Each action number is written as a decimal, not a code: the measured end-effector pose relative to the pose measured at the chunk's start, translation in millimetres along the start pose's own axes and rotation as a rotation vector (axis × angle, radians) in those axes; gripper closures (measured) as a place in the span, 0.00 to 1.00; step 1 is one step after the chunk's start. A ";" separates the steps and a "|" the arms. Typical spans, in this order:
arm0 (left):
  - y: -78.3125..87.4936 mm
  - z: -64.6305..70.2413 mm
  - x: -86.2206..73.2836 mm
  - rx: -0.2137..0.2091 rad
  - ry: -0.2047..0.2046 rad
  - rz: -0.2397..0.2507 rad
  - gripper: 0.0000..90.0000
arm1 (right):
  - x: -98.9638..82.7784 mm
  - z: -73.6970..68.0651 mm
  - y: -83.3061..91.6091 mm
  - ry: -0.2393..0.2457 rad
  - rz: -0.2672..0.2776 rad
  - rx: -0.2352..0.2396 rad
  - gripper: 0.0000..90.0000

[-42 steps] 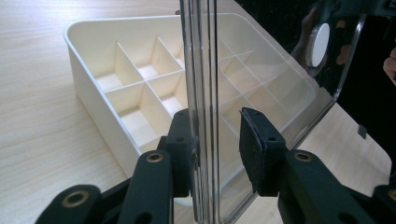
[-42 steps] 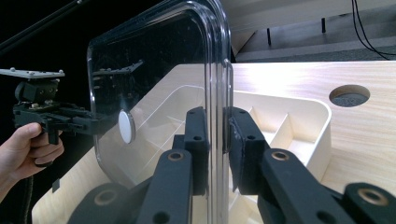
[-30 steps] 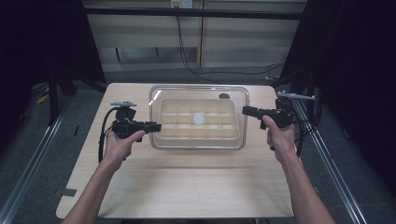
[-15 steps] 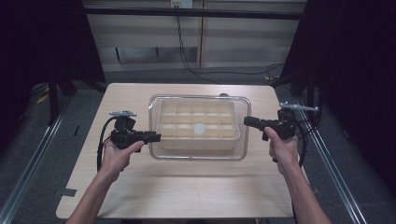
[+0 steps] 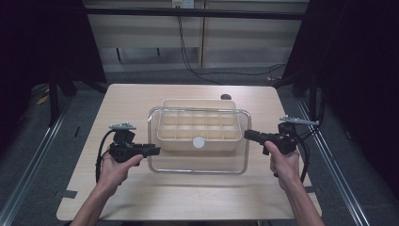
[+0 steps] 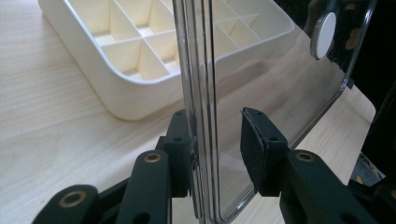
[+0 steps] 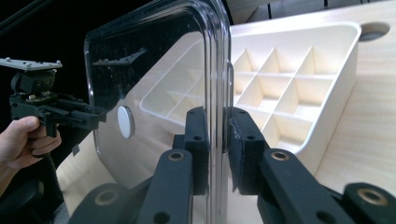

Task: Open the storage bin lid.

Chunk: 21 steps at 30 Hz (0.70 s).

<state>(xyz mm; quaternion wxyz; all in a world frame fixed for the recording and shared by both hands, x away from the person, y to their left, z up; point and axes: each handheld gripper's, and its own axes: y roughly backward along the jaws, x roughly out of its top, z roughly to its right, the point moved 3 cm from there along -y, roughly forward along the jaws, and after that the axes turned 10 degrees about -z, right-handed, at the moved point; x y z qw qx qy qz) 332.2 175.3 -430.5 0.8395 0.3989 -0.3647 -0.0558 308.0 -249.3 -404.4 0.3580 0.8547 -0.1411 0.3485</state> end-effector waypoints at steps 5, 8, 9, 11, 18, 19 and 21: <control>0.6 3.9 -10.8 -0.005 0.010 -0.011 0.72 | -11.4 -4.5 1.2 -0.004 -0.004 0.003 0.88; -0.3 6.1 -15.8 -0.001 0.010 -0.024 0.72 | -16.0 -7.1 2.1 -0.010 -0.004 0.001 0.88; -0.7 6.4 -17.3 -0.002 0.012 -0.027 0.71 | -17.5 -7.9 2.5 -0.011 -0.007 -0.002 0.88; -1.4 7.1 -20.4 -0.002 0.013 -0.032 0.71 | -20.6 -9.6 3.3 -0.010 -0.012 -0.002 0.88; -2.1 10.9 -31.8 -0.009 0.010 -0.056 0.71 | -35.0 -13.4 4.8 -0.023 -0.019 -0.003 0.88; -2.4 11.8 -33.5 -0.008 0.017 -0.056 0.71 | -37.2 -13.0 4.5 -0.027 -0.019 0.000 0.88; -3.6 12.4 -37.1 -0.006 0.017 -0.066 0.71 | -41.1 -12.4 3.6 -0.034 -0.022 -0.001 0.88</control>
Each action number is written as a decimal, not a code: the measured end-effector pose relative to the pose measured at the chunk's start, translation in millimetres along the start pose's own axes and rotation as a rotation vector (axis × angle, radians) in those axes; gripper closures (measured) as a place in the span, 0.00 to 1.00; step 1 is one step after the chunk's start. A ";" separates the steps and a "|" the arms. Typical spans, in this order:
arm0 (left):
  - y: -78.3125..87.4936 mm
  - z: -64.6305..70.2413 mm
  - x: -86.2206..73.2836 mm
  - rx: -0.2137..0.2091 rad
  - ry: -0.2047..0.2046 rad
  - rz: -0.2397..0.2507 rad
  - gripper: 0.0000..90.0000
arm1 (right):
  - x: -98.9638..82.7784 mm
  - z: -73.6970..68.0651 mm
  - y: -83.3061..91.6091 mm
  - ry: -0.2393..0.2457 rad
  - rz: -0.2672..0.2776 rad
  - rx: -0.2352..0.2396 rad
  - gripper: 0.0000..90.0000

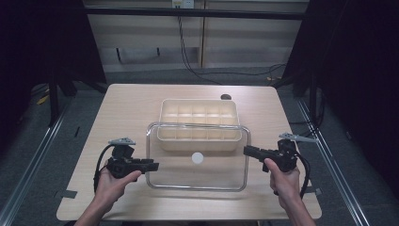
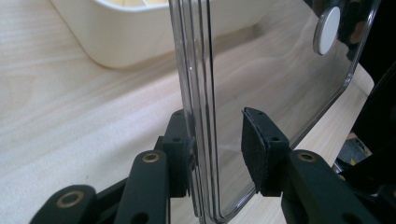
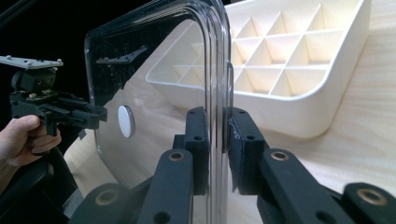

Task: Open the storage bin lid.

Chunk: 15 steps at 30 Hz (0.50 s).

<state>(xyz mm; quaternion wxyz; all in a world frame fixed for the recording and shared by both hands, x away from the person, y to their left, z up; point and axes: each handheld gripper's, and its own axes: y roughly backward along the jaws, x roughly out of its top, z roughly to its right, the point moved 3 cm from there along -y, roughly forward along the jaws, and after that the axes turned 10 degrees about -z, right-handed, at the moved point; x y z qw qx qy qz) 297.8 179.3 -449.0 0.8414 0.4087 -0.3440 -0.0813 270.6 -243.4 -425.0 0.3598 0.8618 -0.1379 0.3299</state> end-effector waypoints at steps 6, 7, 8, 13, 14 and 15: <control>-4.1 1.2 -11.7 -0.018 0.019 -0.017 0.71 | -11.2 -1.7 -0.5 -0.015 -0.018 -0.003 0.88; -4.6 1.3 -12.8 -0.019 0.020 -0.018 0.71 | -13.2 -1.4 -0.8 -0.020 -0.022 0.000 0.88; -5.5 1.5 -14.8 -0.017 0.022 -0.019 0.71 | -14.7 -1.1 -1.1 -0.021 -0.024 -0.001 0.88; -11.3 2.7 -22.4 -0.024 0.037 -0.037 0.71 | -26.0 0.9 -2.9 -0.042 -0.039 -0.006 0.88; -12.7 3.2 -24.1 -0.025 0.036 -0.041 0.71 | -27.5 1.4 -3.1 -0.046 -0.039 -0.007 0.88; -14.0 3.5 -25.5 -0.029 0.043 -0.044 0.71 | -29.9 2.2 -3.4 -0.048 -0.044 -0.010 0.88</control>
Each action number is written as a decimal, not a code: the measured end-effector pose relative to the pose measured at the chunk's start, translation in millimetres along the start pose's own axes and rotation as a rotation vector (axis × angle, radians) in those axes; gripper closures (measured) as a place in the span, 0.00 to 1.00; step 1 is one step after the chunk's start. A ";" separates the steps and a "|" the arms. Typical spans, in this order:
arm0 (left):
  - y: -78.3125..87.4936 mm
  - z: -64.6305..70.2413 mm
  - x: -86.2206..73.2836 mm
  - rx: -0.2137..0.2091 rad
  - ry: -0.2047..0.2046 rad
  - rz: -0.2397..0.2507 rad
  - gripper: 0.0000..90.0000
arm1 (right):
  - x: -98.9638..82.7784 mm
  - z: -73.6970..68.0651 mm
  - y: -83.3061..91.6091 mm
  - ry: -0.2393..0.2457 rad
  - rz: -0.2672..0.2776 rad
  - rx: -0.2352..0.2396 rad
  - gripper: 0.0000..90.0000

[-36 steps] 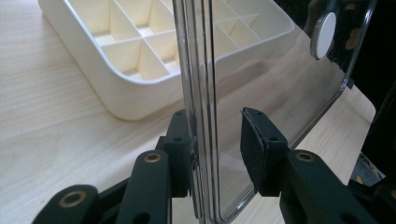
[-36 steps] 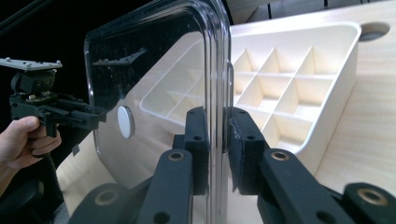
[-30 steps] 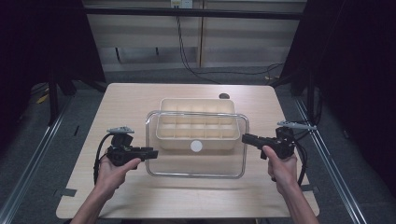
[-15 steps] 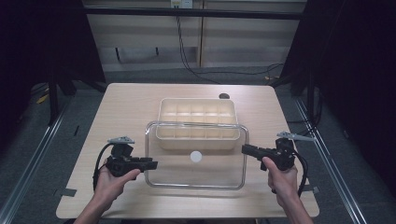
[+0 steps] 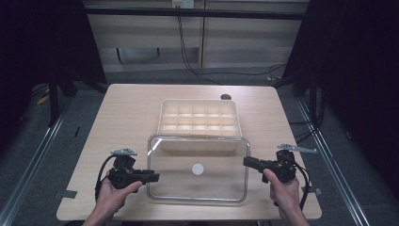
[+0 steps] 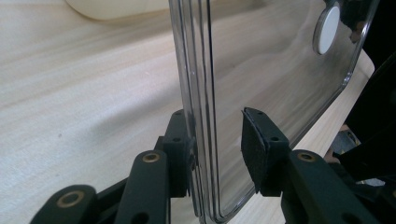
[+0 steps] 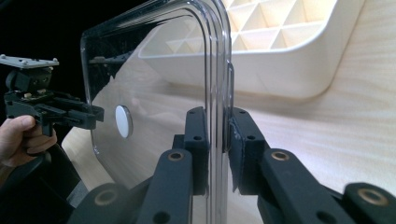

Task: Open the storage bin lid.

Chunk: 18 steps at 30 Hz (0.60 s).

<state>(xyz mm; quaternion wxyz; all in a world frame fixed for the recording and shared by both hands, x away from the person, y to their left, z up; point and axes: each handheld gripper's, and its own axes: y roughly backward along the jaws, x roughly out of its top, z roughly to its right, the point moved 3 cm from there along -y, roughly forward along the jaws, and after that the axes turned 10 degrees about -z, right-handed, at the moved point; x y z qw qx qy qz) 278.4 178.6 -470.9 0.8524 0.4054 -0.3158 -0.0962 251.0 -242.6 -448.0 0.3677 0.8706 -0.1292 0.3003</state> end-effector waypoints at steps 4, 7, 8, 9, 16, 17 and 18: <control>-7.2 -1.5 -7.1 0.001 0.011 -0.021 0.71 | -7.0 3.2 -3.4 -0.014 -0.016 -0.005 0.88; -10.7 -3.1 -12.5 -0.002 0.014 -0.031 0.71 | -11.4 4.5 -6.4 -0.025 -0.029 -0.005 0.87; -11.4 -3.1 -13.2 -0.004 0.019 -0.033 0.71 | -13.1 5.3 -7.3 -0.024 -0.035 -0.012 0.87; -12.2 -3.2 -14.2 -0.013 0.019 -0.034 0.71 | -13.9 5.8 -7.7 -0.028 -0.037 -0.009 0.87; -15.1 -5.5 -15.9 -0.017 0.028 -0.031 0.71 | -17.6 10.7 -12.1 -0.034 -0.040 -0.014 0.85; -15.6 -5.6 -15.8 -0.012 0.031 -0.032 0.71 | -17.8 11.7 -13.8 -0.027 -0.042 -0.023 0.85; -15.9 -5.9 -15.7 -0.014 0.032 -0.032 0.70 | -17.9 12.7 -15.1 -0.029 -0.042 -0.026 0.84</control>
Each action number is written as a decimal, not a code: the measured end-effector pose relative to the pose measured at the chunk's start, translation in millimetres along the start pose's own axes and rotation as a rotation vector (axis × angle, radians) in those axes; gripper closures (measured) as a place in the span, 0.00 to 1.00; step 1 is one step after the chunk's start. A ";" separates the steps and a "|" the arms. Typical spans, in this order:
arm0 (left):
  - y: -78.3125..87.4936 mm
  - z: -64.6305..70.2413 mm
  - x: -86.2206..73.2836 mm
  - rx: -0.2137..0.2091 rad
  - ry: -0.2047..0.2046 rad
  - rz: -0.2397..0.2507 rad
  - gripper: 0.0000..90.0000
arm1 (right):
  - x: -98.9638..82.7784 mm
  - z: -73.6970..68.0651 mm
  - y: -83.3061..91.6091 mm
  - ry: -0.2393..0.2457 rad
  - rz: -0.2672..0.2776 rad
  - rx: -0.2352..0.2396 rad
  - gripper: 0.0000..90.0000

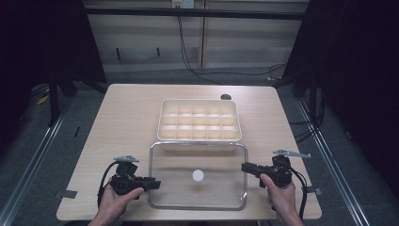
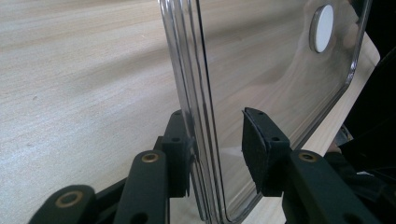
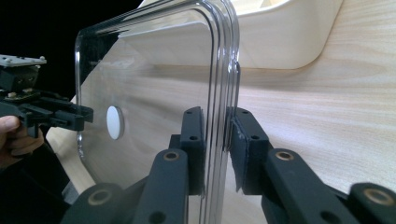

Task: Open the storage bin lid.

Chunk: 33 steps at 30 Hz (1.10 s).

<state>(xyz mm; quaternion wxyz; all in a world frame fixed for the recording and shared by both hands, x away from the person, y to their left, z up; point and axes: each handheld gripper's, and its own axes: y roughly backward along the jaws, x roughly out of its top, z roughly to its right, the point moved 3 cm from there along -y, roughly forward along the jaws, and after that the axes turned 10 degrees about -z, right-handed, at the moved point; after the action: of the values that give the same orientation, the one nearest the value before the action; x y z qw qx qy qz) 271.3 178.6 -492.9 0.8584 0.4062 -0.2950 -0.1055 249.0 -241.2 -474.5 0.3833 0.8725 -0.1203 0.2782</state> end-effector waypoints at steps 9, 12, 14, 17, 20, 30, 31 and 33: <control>-5.0 -2.4 2.6 0.017 0.012 -0.024 0.66 | 0.4 8.7 -10.2 0.005 0.001 -0.002 0.82; -6.8 -4.3 3.8 0.021 0.017 -0.027 0.66 | 0.1 10.0 -12.5 0.010 -0.012 -0.015 0.80; -7.8 -5.8 4.3 0.018 0.020 -0.032 0.65 | 0.4 11.4 -14.8 0.011 -0.035 -0.026 0.79; -9.8 -8.0 5.7 0.024 0.026 -0.038 0.64 | 1.4 14.1 -18.5 0.010 -0.051 -0.031 0.78; -11.6 -11.6 7.4 0.024 0.031 -0.049 0.63 | 1.8 16.6 -22.8 0.013 -0.066 -0.041 0.76; -15.3 -16.0 10.5 0.026 0.033 -0.058 0.62 | 2.2 23.9 -32.3 0.012 -0.091 -0.069 0.73; -15.9 -15.8 10.4 0.024 0.039 -0.057 0.62 | 2.3 24.4 -32.8 0.013 -0.093 -0.070 0.72; -16.3 -15.7 10.7 0.029 0.041 -0.062 0.62 | 2.5 25.1 -34.5 0.019 -0.098 -0.078 0.71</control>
<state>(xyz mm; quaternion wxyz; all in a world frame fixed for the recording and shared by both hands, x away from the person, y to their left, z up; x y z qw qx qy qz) 290.1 173.5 -508.6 0.8546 0.4296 -0.2660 -0.1195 275.6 -236.3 -507.7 0.4313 0.8591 -0.0844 0.2623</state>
